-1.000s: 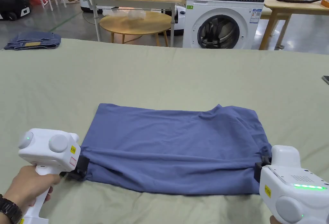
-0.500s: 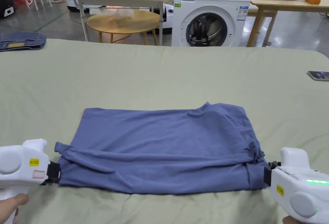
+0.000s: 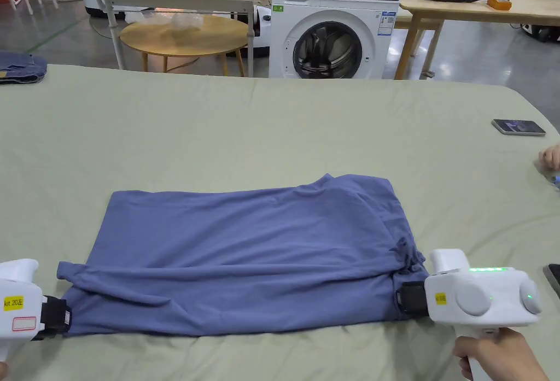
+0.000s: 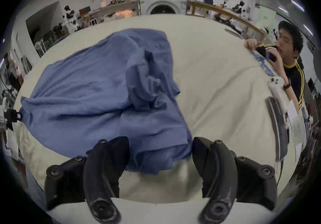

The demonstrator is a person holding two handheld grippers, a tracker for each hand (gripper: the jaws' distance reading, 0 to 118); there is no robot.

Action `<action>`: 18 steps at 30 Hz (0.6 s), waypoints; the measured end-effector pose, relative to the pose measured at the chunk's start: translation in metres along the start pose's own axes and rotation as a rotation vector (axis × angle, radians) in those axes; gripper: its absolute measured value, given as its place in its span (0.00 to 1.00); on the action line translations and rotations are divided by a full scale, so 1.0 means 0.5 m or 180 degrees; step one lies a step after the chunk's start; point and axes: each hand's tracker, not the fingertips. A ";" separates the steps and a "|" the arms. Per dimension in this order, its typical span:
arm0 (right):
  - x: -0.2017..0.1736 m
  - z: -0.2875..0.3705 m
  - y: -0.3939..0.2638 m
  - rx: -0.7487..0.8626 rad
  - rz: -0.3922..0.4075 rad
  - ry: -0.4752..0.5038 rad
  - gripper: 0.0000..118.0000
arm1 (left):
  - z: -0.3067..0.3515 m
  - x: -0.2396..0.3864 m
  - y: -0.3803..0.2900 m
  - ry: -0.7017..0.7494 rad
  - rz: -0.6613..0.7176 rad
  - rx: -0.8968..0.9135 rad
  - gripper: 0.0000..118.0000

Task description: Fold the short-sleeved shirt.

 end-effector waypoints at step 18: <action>-0.036 0.231 0.003 0.0424 0.0160 -0.0139 0.10 | 0.130 0.023 0.032 -0.0106 -0.0092 0.0393 0.00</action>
